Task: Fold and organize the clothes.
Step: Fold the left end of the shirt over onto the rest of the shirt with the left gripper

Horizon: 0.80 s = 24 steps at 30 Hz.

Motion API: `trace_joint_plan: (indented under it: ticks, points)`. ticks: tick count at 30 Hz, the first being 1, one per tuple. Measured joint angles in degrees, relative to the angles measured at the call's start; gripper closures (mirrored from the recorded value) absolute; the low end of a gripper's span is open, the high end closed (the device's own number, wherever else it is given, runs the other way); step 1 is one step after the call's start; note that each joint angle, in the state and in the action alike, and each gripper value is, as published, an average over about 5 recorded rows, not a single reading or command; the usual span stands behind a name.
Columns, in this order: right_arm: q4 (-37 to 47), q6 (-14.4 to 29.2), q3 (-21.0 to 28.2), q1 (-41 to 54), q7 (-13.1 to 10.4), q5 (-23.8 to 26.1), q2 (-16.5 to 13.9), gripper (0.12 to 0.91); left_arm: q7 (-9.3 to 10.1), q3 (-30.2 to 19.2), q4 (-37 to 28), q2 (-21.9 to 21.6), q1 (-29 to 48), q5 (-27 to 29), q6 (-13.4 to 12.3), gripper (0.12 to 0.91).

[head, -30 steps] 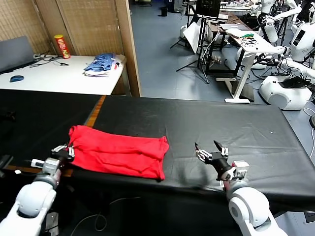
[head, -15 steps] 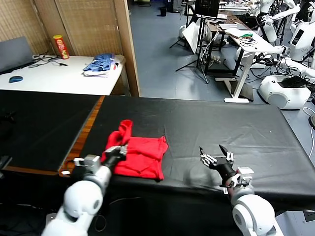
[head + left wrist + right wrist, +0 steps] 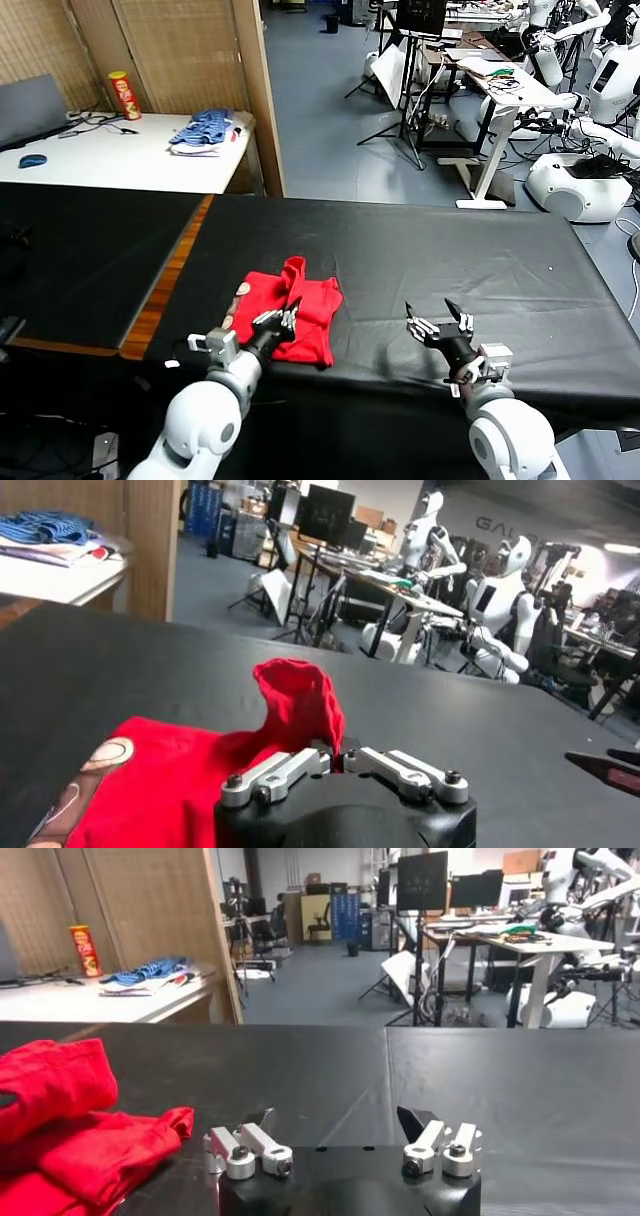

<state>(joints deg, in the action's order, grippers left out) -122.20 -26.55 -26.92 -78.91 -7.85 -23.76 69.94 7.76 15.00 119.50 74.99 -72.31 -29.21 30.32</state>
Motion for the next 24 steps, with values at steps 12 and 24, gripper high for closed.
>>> trace_joint_plan:
  ticks: [12,24]
  points:
    - [2.37,0.44,3.01,3.26,4.11,0.01,-1.06,0.227,-1.14,-0.52,-1.40,4.04,-0.36,-3.82,-0.36,0.481]
    - [9.86,0.12,18.45,13.34,5.82,5.29,0.62,0.227,-3.74,6.37,-0.90,-0.59,0.15,4.48,-5.96,0.232]
